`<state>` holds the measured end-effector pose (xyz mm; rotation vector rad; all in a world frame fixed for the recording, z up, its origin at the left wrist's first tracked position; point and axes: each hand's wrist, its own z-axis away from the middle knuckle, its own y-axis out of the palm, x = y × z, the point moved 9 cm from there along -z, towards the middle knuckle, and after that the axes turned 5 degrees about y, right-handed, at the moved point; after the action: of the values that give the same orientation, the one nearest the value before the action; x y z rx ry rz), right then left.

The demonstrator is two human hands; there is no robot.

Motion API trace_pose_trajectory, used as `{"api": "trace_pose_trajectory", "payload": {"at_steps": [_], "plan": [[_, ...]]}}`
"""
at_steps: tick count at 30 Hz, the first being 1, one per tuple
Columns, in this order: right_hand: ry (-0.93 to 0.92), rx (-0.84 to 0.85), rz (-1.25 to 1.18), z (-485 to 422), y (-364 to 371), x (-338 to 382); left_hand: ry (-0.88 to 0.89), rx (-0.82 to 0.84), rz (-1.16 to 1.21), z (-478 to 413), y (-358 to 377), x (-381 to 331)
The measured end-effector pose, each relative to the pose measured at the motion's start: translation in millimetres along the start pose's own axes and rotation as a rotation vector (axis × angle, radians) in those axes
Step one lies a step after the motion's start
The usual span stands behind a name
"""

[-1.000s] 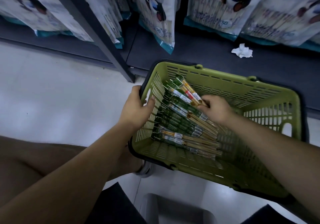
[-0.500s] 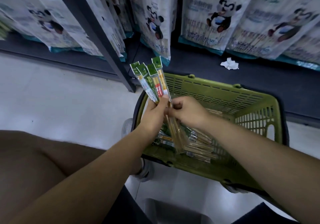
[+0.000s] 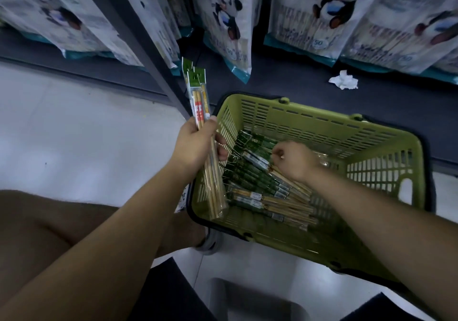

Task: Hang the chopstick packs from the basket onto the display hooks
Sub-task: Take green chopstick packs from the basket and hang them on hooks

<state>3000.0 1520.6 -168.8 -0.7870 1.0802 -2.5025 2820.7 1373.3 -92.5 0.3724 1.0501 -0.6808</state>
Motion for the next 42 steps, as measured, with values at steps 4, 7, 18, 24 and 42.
{"api": "trace_pose_trajectory", "payload": {"at_steps": [4,7,18,24,42], "plan": [[0.085,0.024,0.057,-26.5,23.4,-37.8,0.037,0.058,-0.067,-2.7,-1.4,1.3],[0.143,0.005,0.126,-43.0,36.0,-50.1,0.070,0.073,-0.058,-6.4,0.0,1.5],[0.203,-0.031,0.312,-58.5,52.6,-55.6,0.108,0.078,-0.013,-13.7,-2.5,5.6],[0.149,-0.058,0.283,-56.3,52.1,-51.8,0.130,0.082,-0.020,-13.1,-1.8,5.6],[0.118,-0.169,-0.029,-31.0,15.9,-45.7,0.120,0.057,-0.078,-9.4,5.2,5.3]]}}
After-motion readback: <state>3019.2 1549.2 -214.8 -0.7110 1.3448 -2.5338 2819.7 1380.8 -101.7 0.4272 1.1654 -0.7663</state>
